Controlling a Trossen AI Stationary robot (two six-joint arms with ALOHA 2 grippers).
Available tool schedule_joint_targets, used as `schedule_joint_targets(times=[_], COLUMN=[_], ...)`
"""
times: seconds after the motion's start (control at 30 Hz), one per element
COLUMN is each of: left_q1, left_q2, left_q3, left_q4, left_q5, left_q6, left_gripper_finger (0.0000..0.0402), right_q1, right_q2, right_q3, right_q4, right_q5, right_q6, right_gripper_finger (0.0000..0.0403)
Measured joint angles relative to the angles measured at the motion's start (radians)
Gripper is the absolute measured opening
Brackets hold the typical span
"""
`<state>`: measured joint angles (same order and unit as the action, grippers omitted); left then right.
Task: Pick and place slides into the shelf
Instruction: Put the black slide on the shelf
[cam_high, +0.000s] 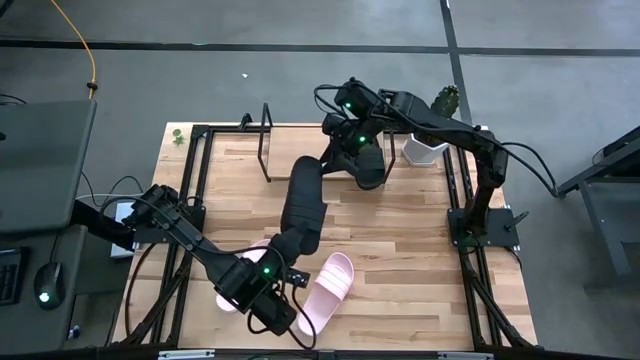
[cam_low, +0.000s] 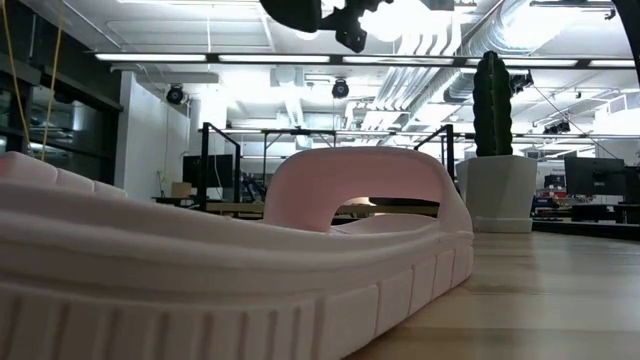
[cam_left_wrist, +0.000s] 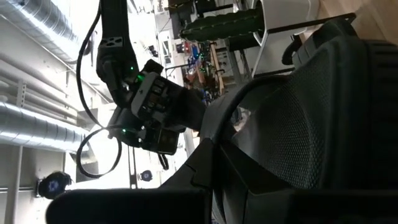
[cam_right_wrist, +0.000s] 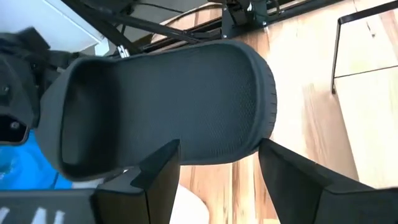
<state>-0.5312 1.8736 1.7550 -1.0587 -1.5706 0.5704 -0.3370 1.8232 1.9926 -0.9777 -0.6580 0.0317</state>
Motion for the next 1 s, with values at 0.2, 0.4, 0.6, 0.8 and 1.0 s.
schedule_joint_targets(times=[0.2,0.4,0.6,0.8,1.0], left_q1=[0.002,-0.001,0.000,0.001,0.001], left_q2=[0.000,0.000,0.000,0.000,0.000], left_q3=[0.000,0.000,0.000,0.000,0.000], left_q4=[0.109,0.194,0.278,0.280,0.280], left_q5=[-0.004,-0.002,0.003,0.004,0.003], left_q6=[0.128,0.208,0.286,0.287,0.289], left_gripper_finger=[0.0000,0.0000,0.0000,0.0000,0.0000], right_q1=[-0.017,0.012,0.021,0.022,0.023], right_q2=[0.000,0.000,0.022,0.045,0.045], right_q3=[0.000,0.000,0.000,0.000,0.000], right_q4=[0.012,0.013,0.011,0.014,0.020], right_q5=[-0.006,-0.014,-0.033,-0.051,-0.048], right_q6=[0.023,0.017,0.017,-0.015,-0.031], right_gripper_finger=[0.0206,0.0206,0.0214,0.0240,0.0220])
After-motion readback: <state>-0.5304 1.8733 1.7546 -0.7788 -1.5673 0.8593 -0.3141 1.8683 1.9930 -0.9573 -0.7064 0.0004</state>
